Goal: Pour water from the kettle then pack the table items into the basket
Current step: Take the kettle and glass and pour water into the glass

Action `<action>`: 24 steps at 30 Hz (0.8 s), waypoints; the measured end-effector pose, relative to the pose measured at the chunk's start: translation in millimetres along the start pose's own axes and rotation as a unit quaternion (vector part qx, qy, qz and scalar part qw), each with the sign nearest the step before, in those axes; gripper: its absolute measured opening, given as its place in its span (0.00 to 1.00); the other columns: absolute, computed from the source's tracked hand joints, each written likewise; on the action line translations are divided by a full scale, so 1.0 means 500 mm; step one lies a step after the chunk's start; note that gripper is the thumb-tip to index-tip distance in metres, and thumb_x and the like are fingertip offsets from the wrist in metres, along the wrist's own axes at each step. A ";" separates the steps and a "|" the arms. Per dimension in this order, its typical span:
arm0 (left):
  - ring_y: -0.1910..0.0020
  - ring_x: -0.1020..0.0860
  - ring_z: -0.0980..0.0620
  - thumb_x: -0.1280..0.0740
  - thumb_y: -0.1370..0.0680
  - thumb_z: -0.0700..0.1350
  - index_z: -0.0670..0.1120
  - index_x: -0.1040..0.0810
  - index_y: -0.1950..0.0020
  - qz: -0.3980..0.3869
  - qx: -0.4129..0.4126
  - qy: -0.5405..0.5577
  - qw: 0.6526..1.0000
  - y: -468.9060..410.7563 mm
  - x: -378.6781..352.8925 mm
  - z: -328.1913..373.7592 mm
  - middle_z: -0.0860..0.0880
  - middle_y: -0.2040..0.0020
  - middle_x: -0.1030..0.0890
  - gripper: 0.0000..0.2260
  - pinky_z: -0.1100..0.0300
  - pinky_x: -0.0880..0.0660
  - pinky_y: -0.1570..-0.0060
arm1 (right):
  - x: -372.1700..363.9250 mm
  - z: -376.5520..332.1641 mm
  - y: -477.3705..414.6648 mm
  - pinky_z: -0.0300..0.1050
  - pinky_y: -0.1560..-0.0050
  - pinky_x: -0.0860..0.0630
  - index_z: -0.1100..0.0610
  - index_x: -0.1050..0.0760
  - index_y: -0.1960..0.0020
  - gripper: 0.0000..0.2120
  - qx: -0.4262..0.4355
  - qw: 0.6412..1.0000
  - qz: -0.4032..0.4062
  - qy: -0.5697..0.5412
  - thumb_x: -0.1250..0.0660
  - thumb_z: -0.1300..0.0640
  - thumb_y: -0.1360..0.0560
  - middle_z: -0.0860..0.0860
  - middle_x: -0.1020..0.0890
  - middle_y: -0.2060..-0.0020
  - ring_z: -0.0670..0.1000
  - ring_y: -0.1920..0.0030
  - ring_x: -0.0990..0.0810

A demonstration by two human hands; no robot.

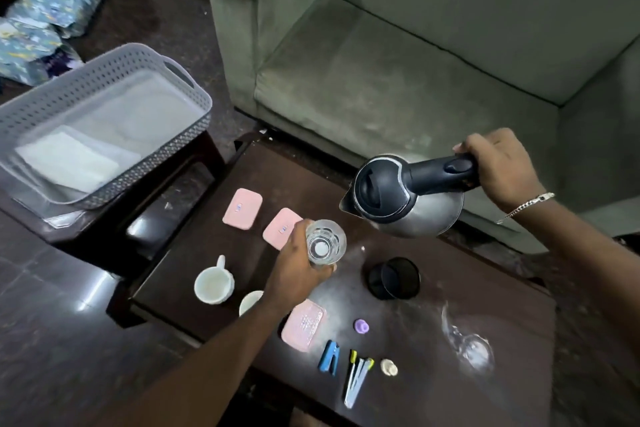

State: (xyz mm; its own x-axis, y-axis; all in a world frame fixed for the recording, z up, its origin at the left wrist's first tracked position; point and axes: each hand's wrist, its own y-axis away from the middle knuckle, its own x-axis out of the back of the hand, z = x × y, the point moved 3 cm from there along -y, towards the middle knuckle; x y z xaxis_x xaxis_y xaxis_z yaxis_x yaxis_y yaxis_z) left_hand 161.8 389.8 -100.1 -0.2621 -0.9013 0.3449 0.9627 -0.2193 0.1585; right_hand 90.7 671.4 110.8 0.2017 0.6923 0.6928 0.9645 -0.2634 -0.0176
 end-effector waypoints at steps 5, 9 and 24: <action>0.45 0.22 0.48 0.21 0.35 0.40 0.47 0.32 0.34 -0.002 0.023 -0.021 1.000 0.012 -0.056 -0.035 0.50 0.42 0.22 0.33 0.55 0.25 0.43 | -0.017 0.011 0.024 0.54 0.73 0.41 0.55 0.43 0.75 0.22 0.068 0.990 -0.050 0.111 0.37 0.51 0.28 0.50 0.42 0.75 0.49 0.74 0.44; 0.44 0.21 0.46 0.21 0.35 0.39 0.46 0.32 0.33 -0.007 0.032 -0.026 0.999 0.017 -0.082 -0.057 0.48 0.40 0.21 0.34 0.49 0.24 0.42 | -0.041 0.013 0.036 0.54 0.73 0.40 0.53 0.46 0.73 0.25 0.119 0.972 -0.087 0.185 0.35 0.55 0.25 0.50 0.45 0.74 0.51 0.73 0.44; 0.43 0.20 0.49 0.19 0.36 0.44 0.53 0.31 0.35 -0.039 0.054 -0.043 0.997 0.012 -0.099 -0.080 0.52 0.41 0.20 0.34 0.48 0.23 0.42 | -0.083 0.011 0.065 0.46 0.71 0.44 0.58 0.46 0.74 0.22 0.213 0.895 -0.109 0.376 0.49 0.45 0.29 0.55 0.44 0.80 0.63 0.75 0.37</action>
State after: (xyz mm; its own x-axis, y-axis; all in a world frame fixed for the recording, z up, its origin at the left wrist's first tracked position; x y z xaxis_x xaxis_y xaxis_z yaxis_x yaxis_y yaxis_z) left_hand 183.3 418.4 -153.2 -0.3452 -0.8471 0.4040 0.9274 -0.2420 0.2851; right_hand 114.5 637.8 77.4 -0.0162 0.0051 0.9999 0.9767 0.2141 0.0147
